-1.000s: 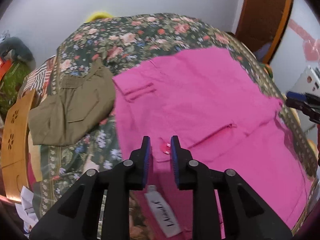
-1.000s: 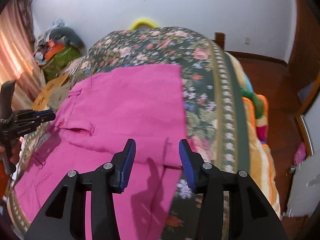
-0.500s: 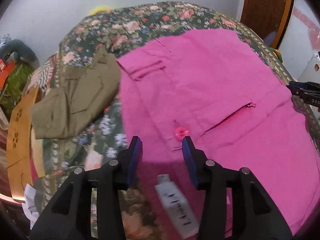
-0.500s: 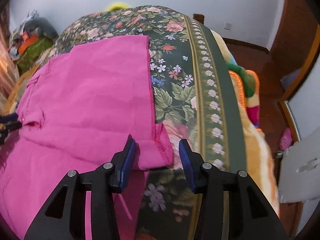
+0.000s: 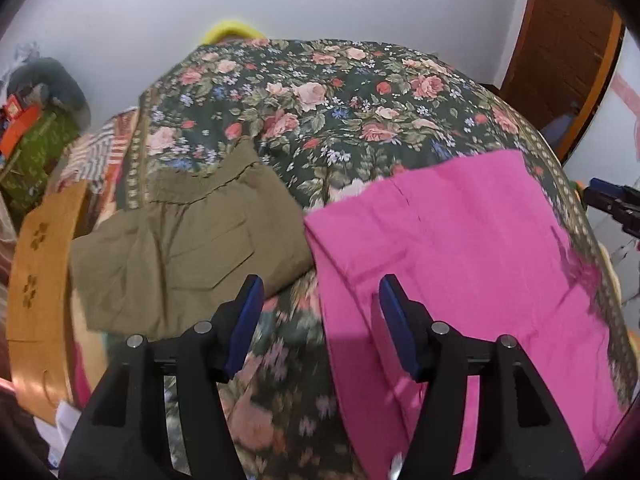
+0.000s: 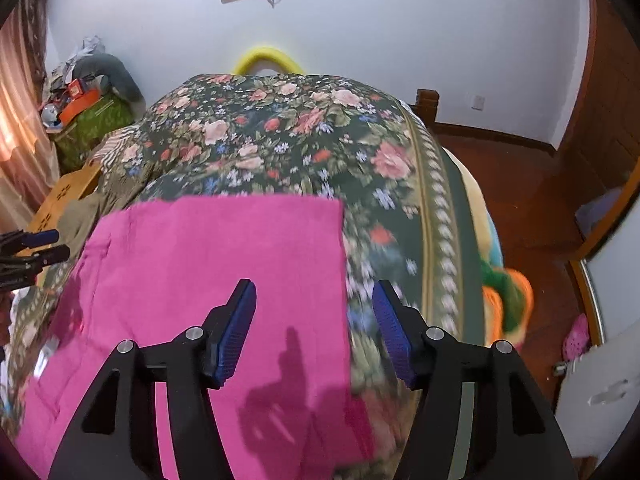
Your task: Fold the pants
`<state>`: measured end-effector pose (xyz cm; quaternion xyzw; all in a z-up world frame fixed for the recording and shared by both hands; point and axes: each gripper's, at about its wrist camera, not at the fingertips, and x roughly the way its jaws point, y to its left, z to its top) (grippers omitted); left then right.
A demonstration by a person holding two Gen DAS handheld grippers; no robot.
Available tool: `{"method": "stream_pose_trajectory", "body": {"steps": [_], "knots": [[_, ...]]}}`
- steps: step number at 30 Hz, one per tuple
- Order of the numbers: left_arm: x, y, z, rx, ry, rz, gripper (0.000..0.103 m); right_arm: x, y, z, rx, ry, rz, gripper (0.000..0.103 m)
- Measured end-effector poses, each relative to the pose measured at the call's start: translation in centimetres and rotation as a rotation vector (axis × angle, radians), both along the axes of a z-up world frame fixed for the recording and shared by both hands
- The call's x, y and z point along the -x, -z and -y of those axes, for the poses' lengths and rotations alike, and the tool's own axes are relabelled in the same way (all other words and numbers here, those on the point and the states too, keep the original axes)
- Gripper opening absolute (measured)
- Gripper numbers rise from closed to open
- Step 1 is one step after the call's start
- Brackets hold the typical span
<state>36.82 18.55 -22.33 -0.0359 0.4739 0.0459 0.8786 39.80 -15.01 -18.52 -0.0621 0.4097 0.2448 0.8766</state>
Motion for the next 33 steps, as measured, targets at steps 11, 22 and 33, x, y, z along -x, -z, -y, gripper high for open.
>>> {"method": "stream_pose_trajectory", "body": {"steps": [11, 22, 33], "knots": [[-5.2, 3.8, -2.6, 0.131, -0.002, -0.016, 0.060, -6.4, 3.1, -3.0, 0.005, -0.005, -0.010, 0.056], [-5.5, 4.6, -2.8, 0.241, 0.029, 0.001, 0.033, -8.4, 5.0, -3.4, -0.113, -0.014, -0.086, 0.015], [-4.7, 1.5, -0.6, -0.038, -0.001, 0.039, 0.010, -6.7, 2.6, -4.0, -0.017, -0.006, 0.043, 0.002]]}}
